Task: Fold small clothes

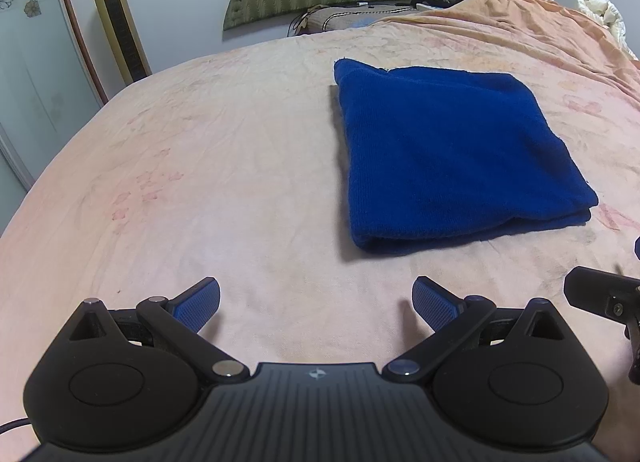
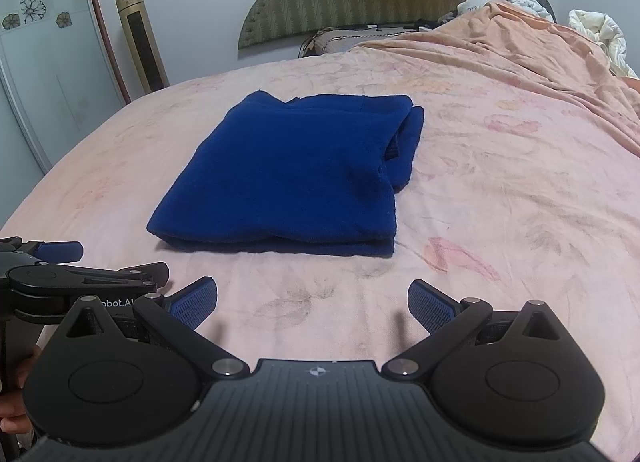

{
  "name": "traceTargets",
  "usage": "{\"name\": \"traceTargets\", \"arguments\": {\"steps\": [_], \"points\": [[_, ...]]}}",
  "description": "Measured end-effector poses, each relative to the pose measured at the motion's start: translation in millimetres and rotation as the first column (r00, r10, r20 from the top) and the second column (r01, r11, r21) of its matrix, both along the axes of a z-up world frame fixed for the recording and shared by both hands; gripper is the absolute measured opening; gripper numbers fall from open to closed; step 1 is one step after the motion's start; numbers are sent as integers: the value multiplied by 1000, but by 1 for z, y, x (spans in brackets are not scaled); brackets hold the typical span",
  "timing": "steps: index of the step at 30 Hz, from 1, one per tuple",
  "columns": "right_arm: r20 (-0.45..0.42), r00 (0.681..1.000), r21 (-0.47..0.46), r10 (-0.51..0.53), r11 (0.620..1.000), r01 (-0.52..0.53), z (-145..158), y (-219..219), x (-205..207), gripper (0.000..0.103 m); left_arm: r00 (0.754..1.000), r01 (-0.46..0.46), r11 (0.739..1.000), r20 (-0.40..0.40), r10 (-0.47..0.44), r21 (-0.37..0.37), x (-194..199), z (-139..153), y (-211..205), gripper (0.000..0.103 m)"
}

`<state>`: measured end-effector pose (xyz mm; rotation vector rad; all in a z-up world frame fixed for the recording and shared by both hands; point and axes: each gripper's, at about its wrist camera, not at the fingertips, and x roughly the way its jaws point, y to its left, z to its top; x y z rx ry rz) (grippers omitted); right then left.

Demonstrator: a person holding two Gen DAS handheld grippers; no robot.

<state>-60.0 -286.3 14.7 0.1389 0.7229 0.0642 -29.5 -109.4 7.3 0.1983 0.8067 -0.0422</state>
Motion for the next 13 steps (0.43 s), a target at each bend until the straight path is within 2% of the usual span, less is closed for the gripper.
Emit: {"name": "traceTargets", "arguments": {"steps": [8, 13], "points": [[-2, 1000, 2, 4, 1000, -4, -1, 0, 1, 103, 1000, 8, 1000, 6, -8, 5, 1, -1, -2, 103], [-12, 1000, 10, 18, 1000, -18, -4, -4, 6, 103, 998, 36, 999, 41, -37, 27, -1, 1, -3, 103]]}}
